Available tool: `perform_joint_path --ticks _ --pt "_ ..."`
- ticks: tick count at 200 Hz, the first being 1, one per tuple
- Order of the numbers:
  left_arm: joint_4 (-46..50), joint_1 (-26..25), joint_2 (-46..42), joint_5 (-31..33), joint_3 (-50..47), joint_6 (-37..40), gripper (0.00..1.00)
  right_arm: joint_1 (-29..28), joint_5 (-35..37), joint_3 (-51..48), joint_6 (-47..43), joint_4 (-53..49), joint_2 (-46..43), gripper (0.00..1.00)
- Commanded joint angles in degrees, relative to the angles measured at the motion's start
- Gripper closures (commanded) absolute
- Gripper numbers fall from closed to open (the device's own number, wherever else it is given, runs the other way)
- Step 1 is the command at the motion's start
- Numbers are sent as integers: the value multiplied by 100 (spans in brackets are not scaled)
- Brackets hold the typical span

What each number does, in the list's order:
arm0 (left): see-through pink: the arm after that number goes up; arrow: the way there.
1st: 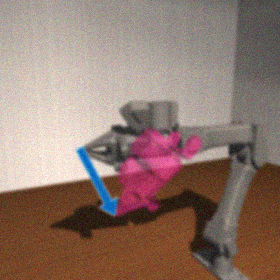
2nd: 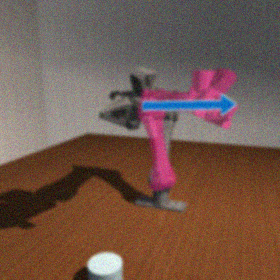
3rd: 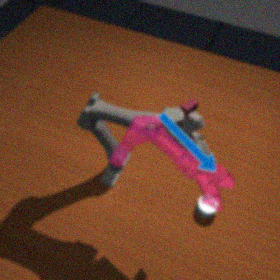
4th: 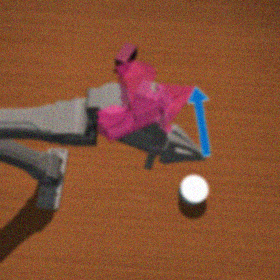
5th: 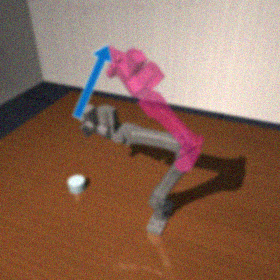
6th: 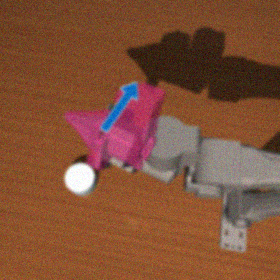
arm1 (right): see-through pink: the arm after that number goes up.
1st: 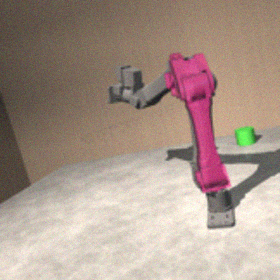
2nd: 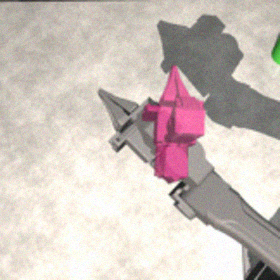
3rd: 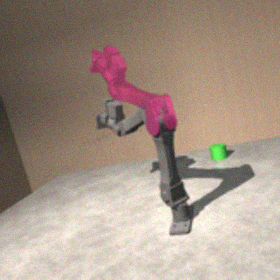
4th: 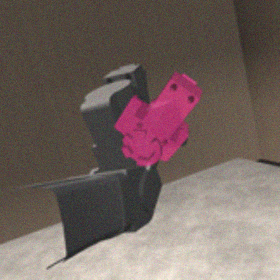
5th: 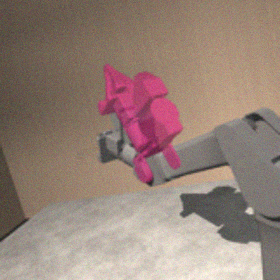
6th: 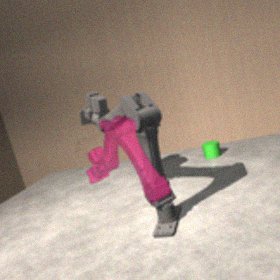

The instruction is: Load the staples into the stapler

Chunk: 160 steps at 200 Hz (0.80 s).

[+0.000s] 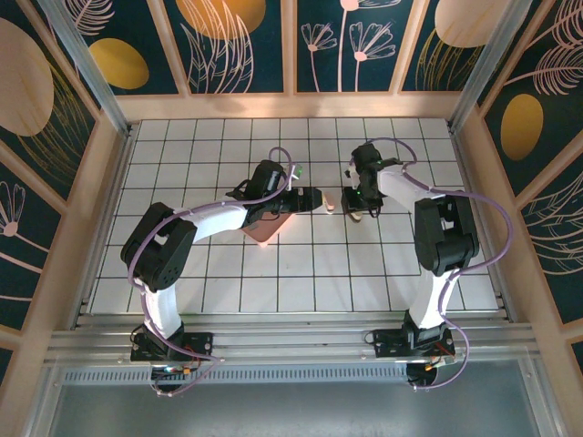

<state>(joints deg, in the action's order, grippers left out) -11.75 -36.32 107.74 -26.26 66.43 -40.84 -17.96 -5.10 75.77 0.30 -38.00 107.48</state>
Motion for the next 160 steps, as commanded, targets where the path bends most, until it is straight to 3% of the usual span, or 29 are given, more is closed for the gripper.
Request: perform_joint_path --ticks 1,84,160 --pt "103 30 -26 70 67 -12 19 -22 -6 93 -82 -26 203 59" --pt "112 36 15 25 135 -12 19 -3 245 235 -126 -120 -206 50" --pt "131 37 -26 72 89 -4 19 -4 80 158 -135 -89 202 51"
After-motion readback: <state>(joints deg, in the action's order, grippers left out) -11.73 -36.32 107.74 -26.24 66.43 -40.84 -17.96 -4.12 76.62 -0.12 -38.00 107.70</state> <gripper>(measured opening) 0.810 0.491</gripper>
